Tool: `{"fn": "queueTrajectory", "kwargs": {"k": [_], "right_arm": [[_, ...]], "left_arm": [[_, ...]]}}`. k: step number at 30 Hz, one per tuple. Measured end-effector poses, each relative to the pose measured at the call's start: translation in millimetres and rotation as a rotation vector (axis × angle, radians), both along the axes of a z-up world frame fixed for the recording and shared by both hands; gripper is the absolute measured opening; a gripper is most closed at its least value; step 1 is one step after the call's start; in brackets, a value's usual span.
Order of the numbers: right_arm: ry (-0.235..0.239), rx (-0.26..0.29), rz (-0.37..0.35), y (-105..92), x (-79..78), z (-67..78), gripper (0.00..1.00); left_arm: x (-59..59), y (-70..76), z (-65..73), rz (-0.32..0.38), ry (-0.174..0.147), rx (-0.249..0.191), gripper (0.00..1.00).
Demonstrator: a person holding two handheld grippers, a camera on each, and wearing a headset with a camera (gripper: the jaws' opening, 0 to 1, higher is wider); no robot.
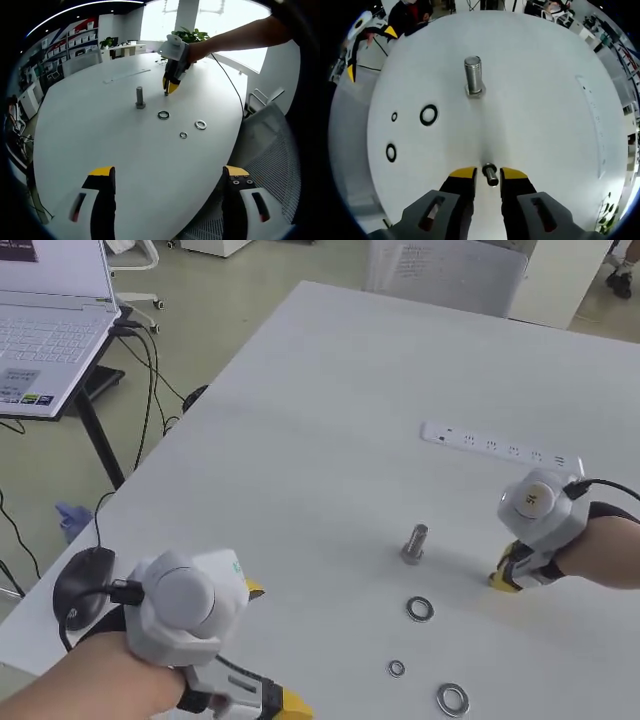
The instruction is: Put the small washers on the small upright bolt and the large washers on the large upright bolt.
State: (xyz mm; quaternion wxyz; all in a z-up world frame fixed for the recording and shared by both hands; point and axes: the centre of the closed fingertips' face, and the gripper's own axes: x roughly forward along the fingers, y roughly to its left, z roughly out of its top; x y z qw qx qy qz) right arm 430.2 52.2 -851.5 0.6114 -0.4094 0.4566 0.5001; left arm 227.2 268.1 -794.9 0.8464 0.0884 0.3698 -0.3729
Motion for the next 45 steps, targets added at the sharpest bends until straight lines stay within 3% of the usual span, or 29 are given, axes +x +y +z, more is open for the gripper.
{"fn": "queueTrajectory", "kwargs": {"k": [8, 9, 15, 22, 28, 34, 38, 45], "right_arm": [[-0.015, 0.015, -0.008, 1.3, -0.8, 15.9, 0.21], [-0.019, 0.016, -0.006, 1.6, -0.8, 18.0, 0.22], [-0.035, 0.026, -0.032, 2.5, -2.3, 33.6, 0.22], [-0.056, 0.027, -0.04, 4.7, -11.8, 47.6, 0.22], [-0.065, 0.043, -0.039, 12.0, -25.6, 59.1, 0.22], [-0.054, 0.056, -0.042, 19.7, -42.0, 59.2, 0.22], [-0.045, 0.057, -0.036, 21.9, -46.9, 55.8, 0.25], [-0.02, 0.059, -0.01, 31.8, -78.0, 44.5, 0.27]], "left_arm": [[1.9, 2.6, 4.9, 0.019, -0.014, -0.001, 0.87], [2.0, 2.8, 7.0, 0.006, -0.036, 0.006, 0.86], [-0.5, 4.2, 8.2, 0.007, -0.029, 0.009, 0.86], [-4.4, 2.0, 12.6, -0.004, -0.024, -0.008, 0.84], [-3.3, 3.0, 19.3, -0.023, -0.042, -0.011, 0.84], [-5.2, 6.9, 19.4, -0.033, -0.039, 0.001, 0.84], [-6.7, 6.5, 24.9, -0.006, -0.04, -0.037, 0.85], [-15.4, 4.0, 28.4, -0.006, -0.068, -0.022, 0.86]]}}
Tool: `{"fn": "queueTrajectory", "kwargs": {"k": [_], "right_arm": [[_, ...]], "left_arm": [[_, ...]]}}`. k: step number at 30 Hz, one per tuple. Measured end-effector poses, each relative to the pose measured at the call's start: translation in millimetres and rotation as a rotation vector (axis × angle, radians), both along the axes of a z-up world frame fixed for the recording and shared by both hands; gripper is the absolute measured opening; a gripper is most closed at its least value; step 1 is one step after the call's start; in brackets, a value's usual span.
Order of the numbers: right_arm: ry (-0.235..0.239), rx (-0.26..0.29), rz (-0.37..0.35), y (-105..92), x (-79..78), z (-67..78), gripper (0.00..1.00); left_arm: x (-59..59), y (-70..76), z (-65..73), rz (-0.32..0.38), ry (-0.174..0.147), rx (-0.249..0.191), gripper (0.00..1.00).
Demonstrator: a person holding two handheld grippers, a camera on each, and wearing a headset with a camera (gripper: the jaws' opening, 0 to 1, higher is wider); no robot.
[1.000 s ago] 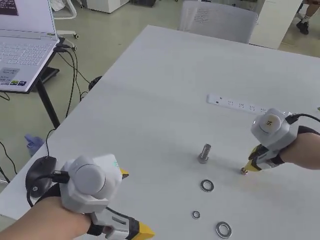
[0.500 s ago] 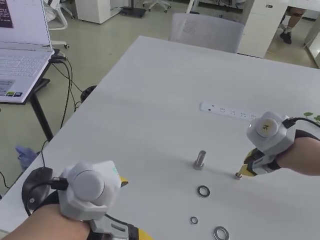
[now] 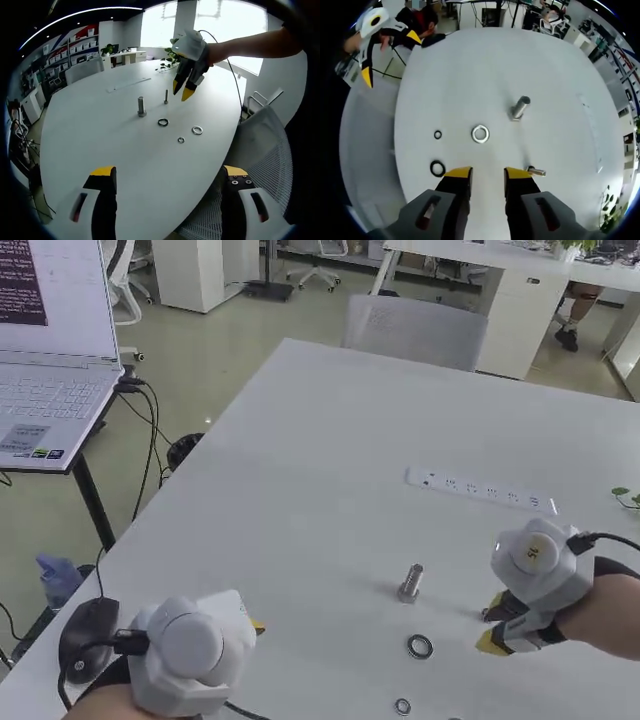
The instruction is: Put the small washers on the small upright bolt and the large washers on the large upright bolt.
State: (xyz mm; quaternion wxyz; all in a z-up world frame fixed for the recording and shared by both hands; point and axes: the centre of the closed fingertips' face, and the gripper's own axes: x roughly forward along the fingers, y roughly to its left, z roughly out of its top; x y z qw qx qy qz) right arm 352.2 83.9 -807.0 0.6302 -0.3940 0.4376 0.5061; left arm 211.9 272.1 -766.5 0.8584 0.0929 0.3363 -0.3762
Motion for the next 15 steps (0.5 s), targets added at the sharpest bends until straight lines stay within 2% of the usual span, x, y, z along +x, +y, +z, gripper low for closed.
{"fn": "queueTrajectory", "kwargs": {"k": [3, 6, 7, 10, 15], "right_arm": [[0.008, -0.002, 0.013, 3.1, -9.5, -4.8, 0.29], [0.022, 0.039, 0.037, 14.3, -22.0, -5.1, 0.36], [0.021, 0.048, 0.074, 18.7, -27.3, -5.3, 0.37], [0.024, 0.035, 0.082, 22.7, -36.1, -8.2, 0.37], [0.04, 0.064, 0.106, 36.6, -53.4, -10.0, 0.37]], "left_arm": [[-1.4, -2.2, -0.4, -0.01, -0.02, 0.018, 0.89], [-1.3, -3.4, -0.6, -0.013, -0.017, 0.018, 0.91], [-0.3, -3.4, -0.3, -0.013, -0.023, 0.022, 0.92], [1.2, -3.8, 1.3, -0.012, -0.026, 0.023, 0.93], [3.6, -6.0, 3.5, -0.016, -0.035, 0.018, 0.95]]}}
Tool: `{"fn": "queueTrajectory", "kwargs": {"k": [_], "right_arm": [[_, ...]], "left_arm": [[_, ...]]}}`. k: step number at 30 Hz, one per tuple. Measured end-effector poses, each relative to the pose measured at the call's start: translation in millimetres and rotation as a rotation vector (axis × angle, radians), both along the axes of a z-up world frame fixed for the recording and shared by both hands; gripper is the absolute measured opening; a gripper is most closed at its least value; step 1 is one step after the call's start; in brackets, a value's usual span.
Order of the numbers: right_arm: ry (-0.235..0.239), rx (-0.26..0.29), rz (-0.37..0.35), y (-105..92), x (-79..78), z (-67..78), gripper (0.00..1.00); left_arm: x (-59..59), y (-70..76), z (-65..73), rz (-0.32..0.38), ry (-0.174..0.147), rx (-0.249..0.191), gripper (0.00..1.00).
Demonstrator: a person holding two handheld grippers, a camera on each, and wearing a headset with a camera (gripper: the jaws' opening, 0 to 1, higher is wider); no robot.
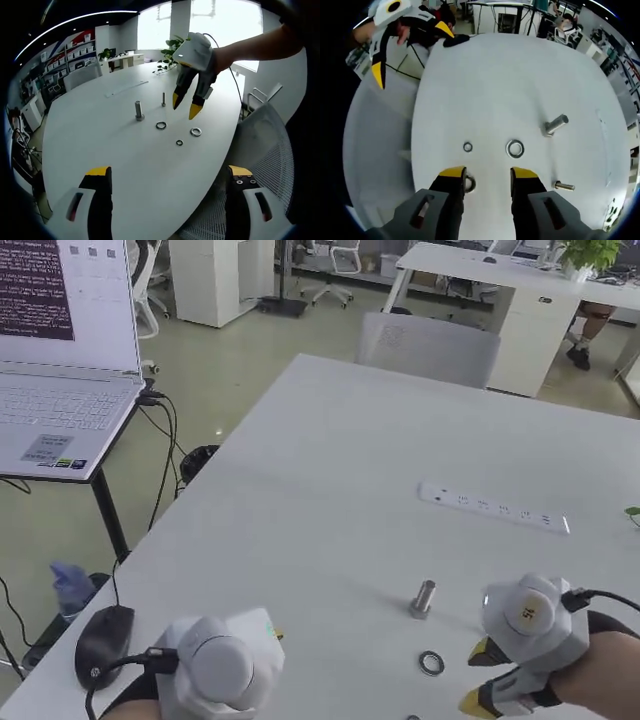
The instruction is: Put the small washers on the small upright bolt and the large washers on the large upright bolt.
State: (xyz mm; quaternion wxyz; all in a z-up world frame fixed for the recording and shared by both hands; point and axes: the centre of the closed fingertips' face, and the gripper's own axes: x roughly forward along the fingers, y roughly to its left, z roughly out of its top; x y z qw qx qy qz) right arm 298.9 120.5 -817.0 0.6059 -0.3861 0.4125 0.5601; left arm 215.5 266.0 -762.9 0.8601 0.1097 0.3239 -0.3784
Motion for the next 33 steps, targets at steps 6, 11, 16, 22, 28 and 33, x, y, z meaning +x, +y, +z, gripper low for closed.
{"fn": "queueTrajectory", "kwargs": {"k": [6, 11, 16, 22, 28, 33], "right_arm": [[0.021, 0.014, 0.052, 13.4, -16.5, -11.0, 0.38], [0.021, -0.006, 0.076, 16.9, -22.3, -24.1, 0.38], [0.0, -0.017, 0.108, 20.7, -26.2, -34.4, 0.37], [-0.014, 0.004, 0.109, 30.4, -21.2, -46.8, 0.37], [-0.003, -0.031, 0.13, 32.0, -24.0, -55.7, 0.35], [-0.006, -0.058, 0.128, 29.8, -21.9, -59.2, 0.34]], "left_arm": [[-1.8, 0.7, -3.5, -0.008, 0.013, 0.007, 0.95], [-2.5, 2.2, -6.1, -0.019, 0.009, 0.027, 0.95], [-5.9, -3.5, -5.6, -0.037, -0.005, 0.012, 0.94], [-6.5, -5.8, -9.4, -0.031, 0.014, 0.003, 0.92], [-3.8, -6.4, -7.4, -0.029, 0.013, -0.009, 0.9], [-1.7, -5.7, -7.7, -0.032, 0.02, -0.004, 0.89]]}}
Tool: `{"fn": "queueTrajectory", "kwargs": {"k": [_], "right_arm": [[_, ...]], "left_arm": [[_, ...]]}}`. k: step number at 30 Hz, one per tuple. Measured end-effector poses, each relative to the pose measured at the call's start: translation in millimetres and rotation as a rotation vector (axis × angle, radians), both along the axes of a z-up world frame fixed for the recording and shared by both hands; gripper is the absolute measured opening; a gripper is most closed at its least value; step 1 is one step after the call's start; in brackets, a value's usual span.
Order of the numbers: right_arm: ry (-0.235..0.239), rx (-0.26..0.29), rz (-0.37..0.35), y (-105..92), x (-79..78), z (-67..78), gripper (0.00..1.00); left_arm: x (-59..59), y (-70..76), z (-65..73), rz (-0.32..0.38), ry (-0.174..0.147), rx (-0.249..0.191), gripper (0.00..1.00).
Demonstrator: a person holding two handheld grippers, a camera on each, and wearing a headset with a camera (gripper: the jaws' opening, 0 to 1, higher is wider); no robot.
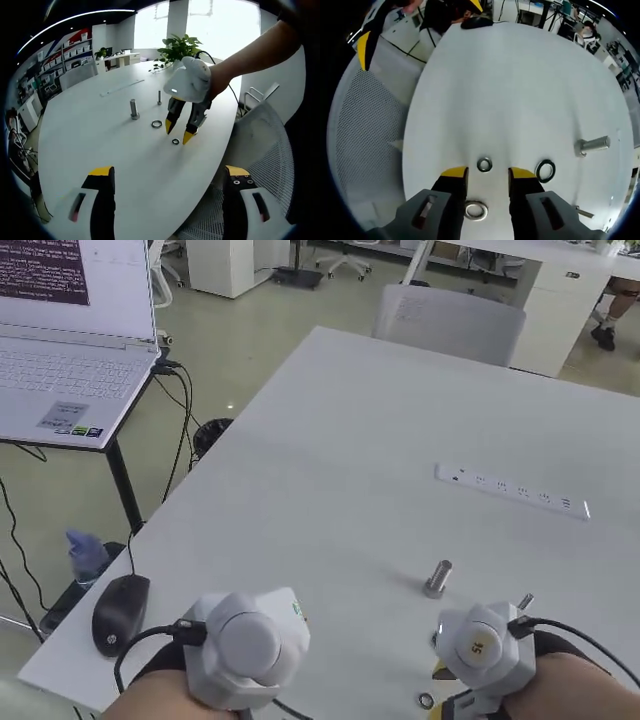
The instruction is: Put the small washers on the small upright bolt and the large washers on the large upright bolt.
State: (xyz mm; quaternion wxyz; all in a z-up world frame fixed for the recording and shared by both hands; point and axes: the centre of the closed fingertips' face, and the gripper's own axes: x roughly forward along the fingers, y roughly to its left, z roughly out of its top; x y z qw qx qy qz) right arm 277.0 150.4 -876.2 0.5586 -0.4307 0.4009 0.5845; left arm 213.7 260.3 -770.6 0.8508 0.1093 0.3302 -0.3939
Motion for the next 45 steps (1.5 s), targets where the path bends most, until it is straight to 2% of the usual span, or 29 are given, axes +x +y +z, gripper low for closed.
{"fn": "queueTrajectory", "kwargs": {"k": [10, 15, 24, 30, 35, 37, 42, 45], "right_arm": [[0.005, 0.001, -0.01, 1.6, -3.1, -1.1, 0.32], [0.003, -0.013, -0.018, 1.6, -5.2, -1.2, 0.28], [-0.015, -0.088, 0.016, 4.9, -6.9, -2.4, 0.17], [-0.019, -0.135, -0.007, 5.3, -4.5, -3.1, 0.14], [-0.015, -0.153, -0.027, 4.3, -4.6, -2.5, 0.14], [-0.018, -0.152, -0.019, 4.2, -4.8, -2.0, 0.13], [0.025, -0.11, -0.094, 4.2, -2.4, -0.7, 0.13], [0.025, -0.095, -0.112, 4.4, -3.2, -0.9, 0.12]], "left_arm": [[-1.2, 2.1, -5.1, -0.021, 0.014, 0.019, 0.85], [2.2, -0.2, -0.8, -0.03, -0.009, 0.008, 0.82], [2.3, 0.8, -2.8, -0.038, 0.001, 0.012, 0.78], [-2.3, 0.8, -6.9, -0.041, 0.016, 0.009, 0.75], [-2.8, 2.6, -7.2, -0.029, 0.019, 0.003, 0.74], [-2.4, 2.9, -7.1, -0.029, 0.017, 0.004, 0.74], [-1.3, 4.1, -6.6, -0.027, 0.017, 0.004, 0.73], [-1.4, 3.9, -6.4, -0.028, 0.016, 0.006, 0.73]]}}
